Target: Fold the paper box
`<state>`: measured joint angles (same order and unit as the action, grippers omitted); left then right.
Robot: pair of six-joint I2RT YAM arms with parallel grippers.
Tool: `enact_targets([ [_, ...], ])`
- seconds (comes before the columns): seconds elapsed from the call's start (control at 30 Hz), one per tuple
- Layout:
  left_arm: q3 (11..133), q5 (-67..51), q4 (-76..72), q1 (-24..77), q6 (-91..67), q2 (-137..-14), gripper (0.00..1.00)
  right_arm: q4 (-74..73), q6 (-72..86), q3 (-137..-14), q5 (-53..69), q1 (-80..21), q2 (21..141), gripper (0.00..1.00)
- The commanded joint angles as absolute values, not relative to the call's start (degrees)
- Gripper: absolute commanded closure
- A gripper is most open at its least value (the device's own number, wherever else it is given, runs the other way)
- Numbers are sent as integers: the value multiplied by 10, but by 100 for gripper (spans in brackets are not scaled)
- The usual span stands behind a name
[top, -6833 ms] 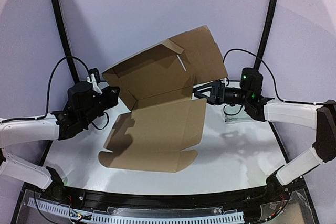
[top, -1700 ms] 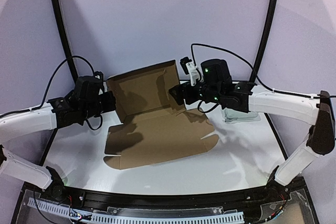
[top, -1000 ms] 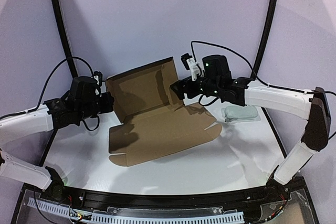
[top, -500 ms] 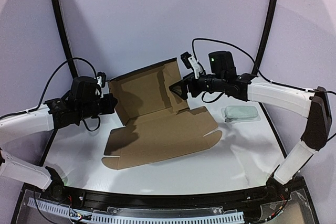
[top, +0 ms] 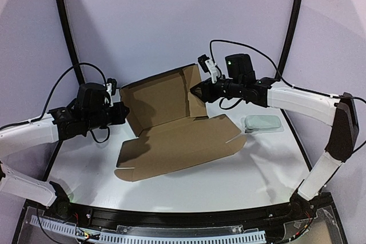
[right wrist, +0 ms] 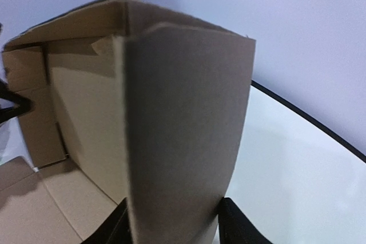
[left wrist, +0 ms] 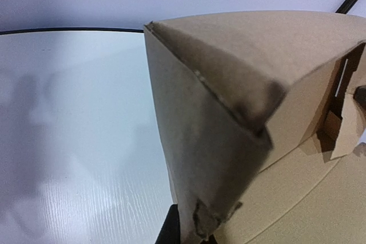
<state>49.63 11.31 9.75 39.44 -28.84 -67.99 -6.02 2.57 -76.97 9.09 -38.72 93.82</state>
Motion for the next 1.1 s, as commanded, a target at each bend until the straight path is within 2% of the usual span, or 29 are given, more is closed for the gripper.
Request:
enact_targets([
  [0.0, 497, 2, 41, 412, -260, -655, 99, -48, 39, -781, -1, -386, 963, 54],
  [0.1, 498, 2, 42, 379, -258, -654, 99, -46, 29, -782, -26, -387, 970, 59],
  [0.17, 500, 2, 43, 409, -257, -652, 99, -43, 9, -782, -56, -392, 977, 62],
  [0.47, 503, 3, 39, 413, -256, -650, 99, -13, -69, -787, -203, -423, 1012, 80],
  [0.63, 507, 8, 39, 414, -260, -656, 99, -3, -91, -798, -246, -434, 1027, 82],
  [0.7, 508, 18, 40, 414, -264, -658, 99, -13, -85, -805, -246, -434, 1029, 72],
  [0.87, 508, 93, 44, 415, -302, -659, 99, -51, -44, -792, -166, -433, 1000, 28],
  [0.93, 511, 124, 54, 415, -321, -659, 99, -59, -31, -776, -122, -432, 981, 22],
  [1.07, 517, 151, 65, 414, -342, -659, 99, -78, -1, -751, -60, -429, 957, 17],
])
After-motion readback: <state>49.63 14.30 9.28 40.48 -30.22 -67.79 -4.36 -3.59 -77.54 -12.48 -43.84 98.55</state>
